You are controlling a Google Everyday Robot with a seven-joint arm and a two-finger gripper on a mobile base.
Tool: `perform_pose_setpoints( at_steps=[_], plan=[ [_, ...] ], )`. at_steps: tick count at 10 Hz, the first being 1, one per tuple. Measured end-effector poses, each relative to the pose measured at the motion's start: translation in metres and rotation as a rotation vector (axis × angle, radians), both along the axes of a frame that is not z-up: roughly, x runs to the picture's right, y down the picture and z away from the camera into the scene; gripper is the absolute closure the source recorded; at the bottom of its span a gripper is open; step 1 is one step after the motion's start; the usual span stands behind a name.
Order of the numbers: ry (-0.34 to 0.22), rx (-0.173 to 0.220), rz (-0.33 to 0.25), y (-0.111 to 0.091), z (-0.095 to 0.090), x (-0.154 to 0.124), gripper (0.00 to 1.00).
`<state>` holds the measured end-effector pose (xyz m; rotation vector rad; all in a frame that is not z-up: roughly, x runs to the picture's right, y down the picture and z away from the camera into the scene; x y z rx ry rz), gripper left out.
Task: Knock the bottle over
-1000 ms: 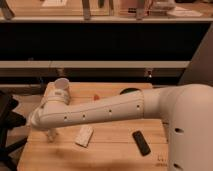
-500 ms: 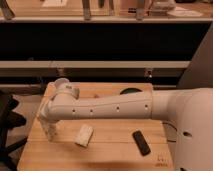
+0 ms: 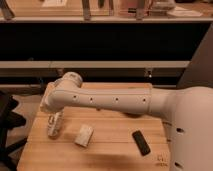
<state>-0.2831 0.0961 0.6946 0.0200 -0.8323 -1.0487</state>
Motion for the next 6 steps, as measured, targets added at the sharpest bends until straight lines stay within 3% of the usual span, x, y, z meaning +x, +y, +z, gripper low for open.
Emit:
perform_pose_setpoints(
  at_steps=[1, 3, 6],
  plan=[
    [-0.008, -0.009, -0.005, 0.012, -0.004, -0.008, 1.0],
    [-0.009, -0.01, -0.006, 0.016, -0.005, -0.01, 1.0],
    [-0.007, -0.019, 0.005, -0.004, 0.01, -0.006, 1.0]
  ],
)
